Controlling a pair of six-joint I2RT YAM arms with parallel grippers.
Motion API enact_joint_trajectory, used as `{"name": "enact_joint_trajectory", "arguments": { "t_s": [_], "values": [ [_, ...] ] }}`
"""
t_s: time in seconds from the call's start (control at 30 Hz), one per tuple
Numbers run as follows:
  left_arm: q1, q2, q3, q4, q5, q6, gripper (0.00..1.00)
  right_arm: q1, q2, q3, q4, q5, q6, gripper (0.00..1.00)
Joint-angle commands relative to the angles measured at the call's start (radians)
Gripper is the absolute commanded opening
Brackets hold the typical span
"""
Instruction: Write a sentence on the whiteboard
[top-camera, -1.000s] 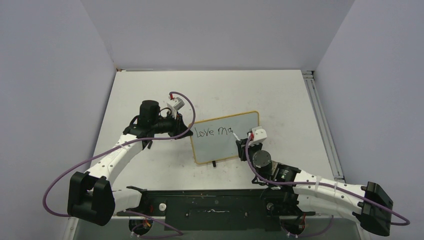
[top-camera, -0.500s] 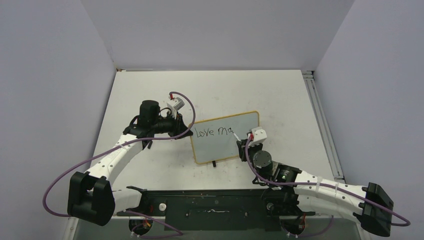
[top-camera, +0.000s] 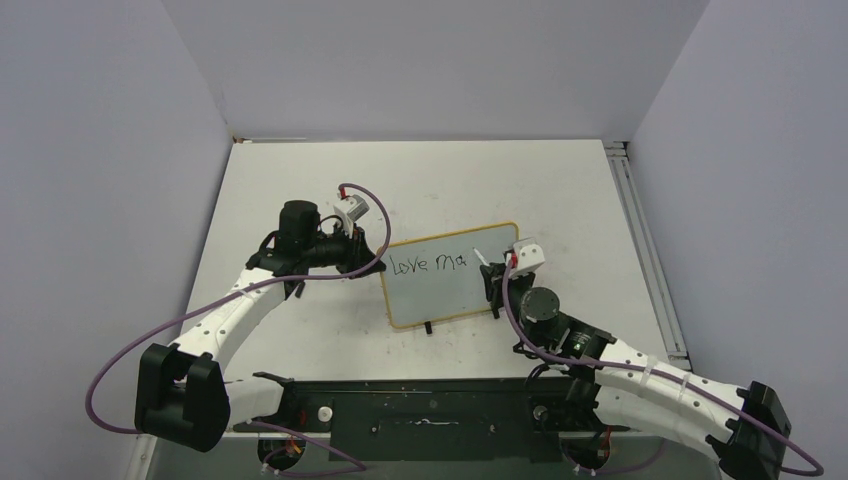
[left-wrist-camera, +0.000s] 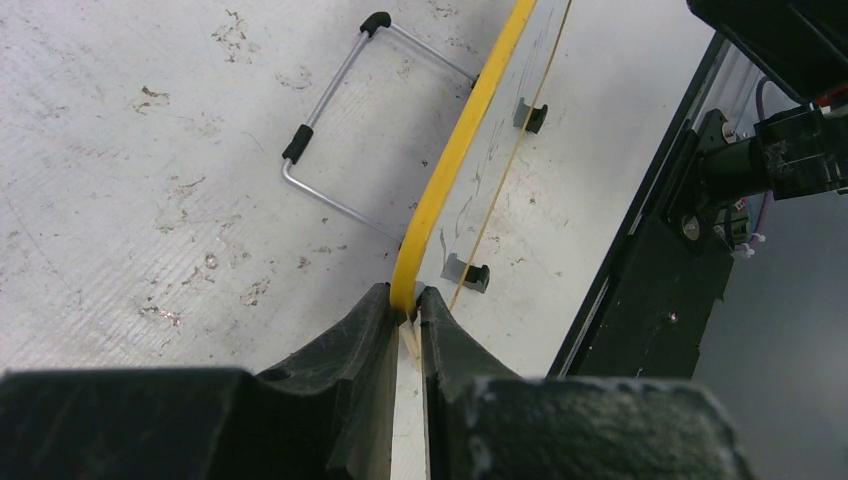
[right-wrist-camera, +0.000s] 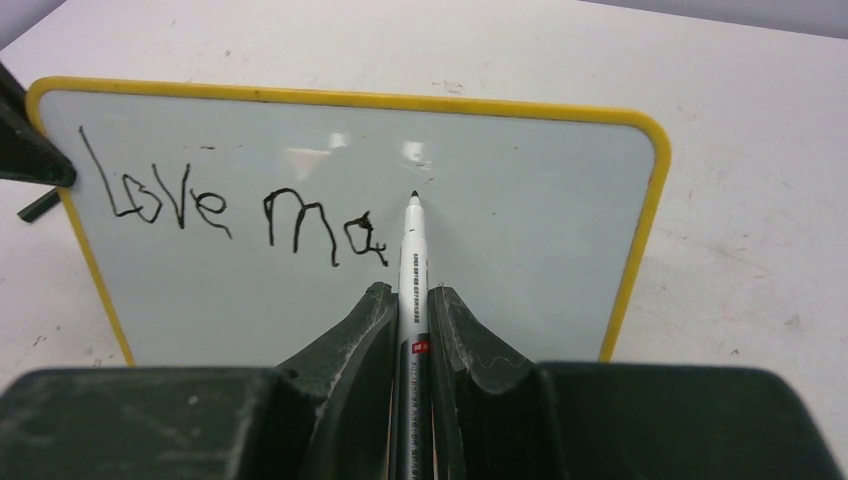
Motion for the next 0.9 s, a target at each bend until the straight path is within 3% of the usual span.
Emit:
{"name": "enact_joint_trajectory", "arguments": {
  "t_s": [0.0, 0.87],
  "values": [
    [-0.001, -0.023, 0.032, -0.021, -0.031, 0.022, 0.0, -0.074, -0.025, 0.041, 0.024, -0.122, -0.038, 0.05],
    [-0.001, -0.015, 0.033, -0.022, -0.035, 0.02, 0.0, -0.085, 0.051, 0.022, 0.117, -0.106, -0.066, 0.05]
  ]
}}
